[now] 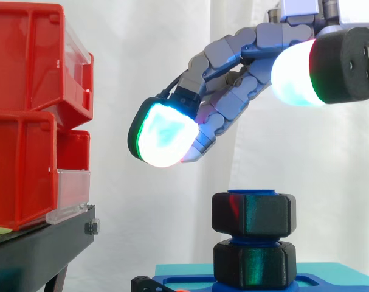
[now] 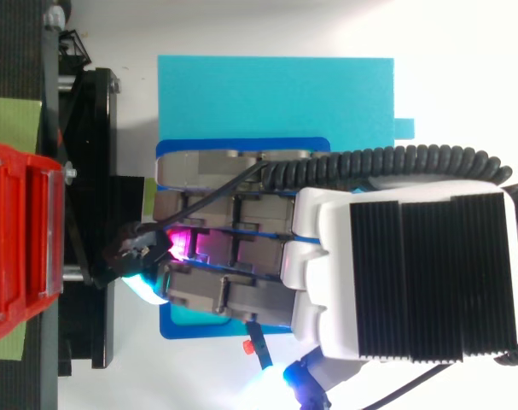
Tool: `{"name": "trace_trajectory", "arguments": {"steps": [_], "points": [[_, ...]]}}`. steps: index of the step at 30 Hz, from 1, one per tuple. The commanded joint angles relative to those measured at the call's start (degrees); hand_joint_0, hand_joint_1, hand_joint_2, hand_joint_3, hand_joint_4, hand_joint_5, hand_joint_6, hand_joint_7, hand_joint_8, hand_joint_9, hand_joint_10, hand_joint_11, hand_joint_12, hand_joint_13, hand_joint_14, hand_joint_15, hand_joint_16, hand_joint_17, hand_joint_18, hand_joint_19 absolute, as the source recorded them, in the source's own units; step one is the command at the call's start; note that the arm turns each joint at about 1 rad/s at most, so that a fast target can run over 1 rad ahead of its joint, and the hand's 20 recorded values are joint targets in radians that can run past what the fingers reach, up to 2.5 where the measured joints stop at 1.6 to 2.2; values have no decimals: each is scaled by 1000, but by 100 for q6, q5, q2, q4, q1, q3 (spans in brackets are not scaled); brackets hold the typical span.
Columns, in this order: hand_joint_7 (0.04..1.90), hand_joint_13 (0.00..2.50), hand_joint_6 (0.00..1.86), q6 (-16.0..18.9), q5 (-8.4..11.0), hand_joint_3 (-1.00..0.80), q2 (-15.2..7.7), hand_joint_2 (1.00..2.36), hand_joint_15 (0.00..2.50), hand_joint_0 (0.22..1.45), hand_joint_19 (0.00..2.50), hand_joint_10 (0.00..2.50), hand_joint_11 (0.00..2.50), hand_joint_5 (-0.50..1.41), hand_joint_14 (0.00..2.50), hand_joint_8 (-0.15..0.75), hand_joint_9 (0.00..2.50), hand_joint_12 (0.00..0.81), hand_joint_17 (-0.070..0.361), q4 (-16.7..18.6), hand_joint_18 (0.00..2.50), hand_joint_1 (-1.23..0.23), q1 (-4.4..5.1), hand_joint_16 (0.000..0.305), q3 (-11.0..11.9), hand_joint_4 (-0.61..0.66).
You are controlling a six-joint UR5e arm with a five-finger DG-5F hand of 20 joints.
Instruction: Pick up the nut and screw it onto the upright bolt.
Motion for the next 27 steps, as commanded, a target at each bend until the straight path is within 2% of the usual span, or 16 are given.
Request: {"name": "trace_trajectory", "arguments": {"steps": [1,8,13,27], "points": [[749,497,502,1,-6,-500,2,1000,0,482,0,0,0,-110,0,193,543,239,54,-16,86,-218,-27,24,-5,235],[767,508,502,1,-6,-500,2,1000,0,482,0,0,0,-108,0,200,563,244,54,-104,90,-237,-71,24,-5,235],[799,527,503,-17,-32,-500,2,1000,0,483,0,0,0,-101,0,204,580,245,53,-165,100,-242,-141,24,-5,238],[827,563,503,-17,-32,-500,-7,1000,0,484,0,0,0,-87,0,210,612,242,53,-297,140,-255,-221,24,-5,240]]}}
